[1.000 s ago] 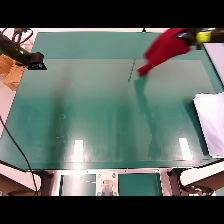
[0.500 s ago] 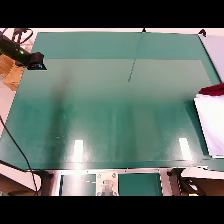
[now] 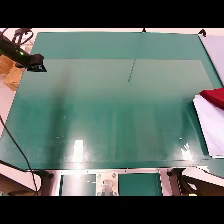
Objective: Fold the shirts.
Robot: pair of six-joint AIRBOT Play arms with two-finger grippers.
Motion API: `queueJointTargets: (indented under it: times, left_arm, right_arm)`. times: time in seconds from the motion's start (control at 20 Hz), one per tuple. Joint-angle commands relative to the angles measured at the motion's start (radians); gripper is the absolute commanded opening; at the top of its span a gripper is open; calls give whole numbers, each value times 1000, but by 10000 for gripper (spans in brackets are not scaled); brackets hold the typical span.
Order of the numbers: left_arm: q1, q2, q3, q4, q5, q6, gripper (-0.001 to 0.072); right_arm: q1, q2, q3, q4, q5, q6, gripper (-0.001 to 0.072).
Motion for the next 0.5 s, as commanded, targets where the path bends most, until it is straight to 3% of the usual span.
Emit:
queueJointTargets:
  times: [0.0,0.1,0.15,0.2,0.25,0.45]
  left_arm:
    - [0,0,0,0,-11,3,25]
    - [1,0,0,0,-11,3,25]
    - [0,0,0,0,-11,3,25]
    - [0,0,0,0,-11,3,25]
    - [0,0,0,0,-11,3,25]
    - [1,0,0,0,-1,2,25]
  right_arm:
    - [-5,29,-203,-207,101,42,13]
    - [-5,28,-304,-278,95,43,15]
    - [-5,27,-343,-307,75,43,145]
    - [-5,21,-374,-319,60,43,516]
    - [-5,17,-393,-320,54,42,665]
    - [32,-2,-306,-187,38,61,661]
